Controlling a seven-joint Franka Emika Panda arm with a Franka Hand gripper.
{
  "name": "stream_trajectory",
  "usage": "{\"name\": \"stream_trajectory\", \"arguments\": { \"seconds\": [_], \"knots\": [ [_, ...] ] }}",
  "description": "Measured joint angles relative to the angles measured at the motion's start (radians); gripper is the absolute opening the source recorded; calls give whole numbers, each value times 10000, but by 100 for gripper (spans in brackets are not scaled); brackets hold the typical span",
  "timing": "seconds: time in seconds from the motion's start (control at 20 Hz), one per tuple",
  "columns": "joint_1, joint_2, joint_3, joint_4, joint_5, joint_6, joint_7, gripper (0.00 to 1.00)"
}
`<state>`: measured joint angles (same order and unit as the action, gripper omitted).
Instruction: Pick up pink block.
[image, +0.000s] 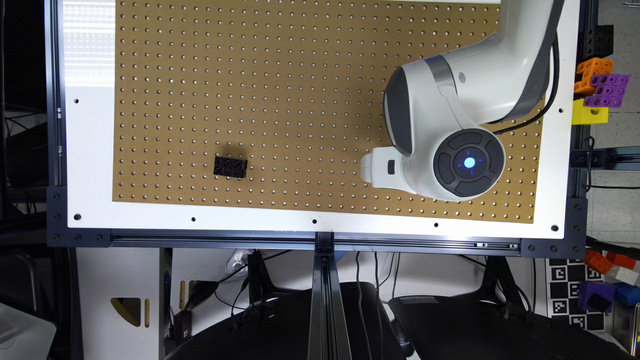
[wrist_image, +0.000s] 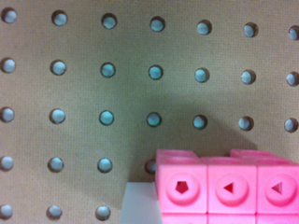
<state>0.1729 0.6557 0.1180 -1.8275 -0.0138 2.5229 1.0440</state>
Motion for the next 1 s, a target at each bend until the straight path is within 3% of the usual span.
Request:
{"name": "stream_trajectory", "arguments": {
  "seconds": [0.55, 1.0],
  "knots": [
    [-7, -44, -3, -4, 0, -45, 0, 0],
    [-18, -1276, -2, -4, 0, -1316, 1, 0]
  ]
}}
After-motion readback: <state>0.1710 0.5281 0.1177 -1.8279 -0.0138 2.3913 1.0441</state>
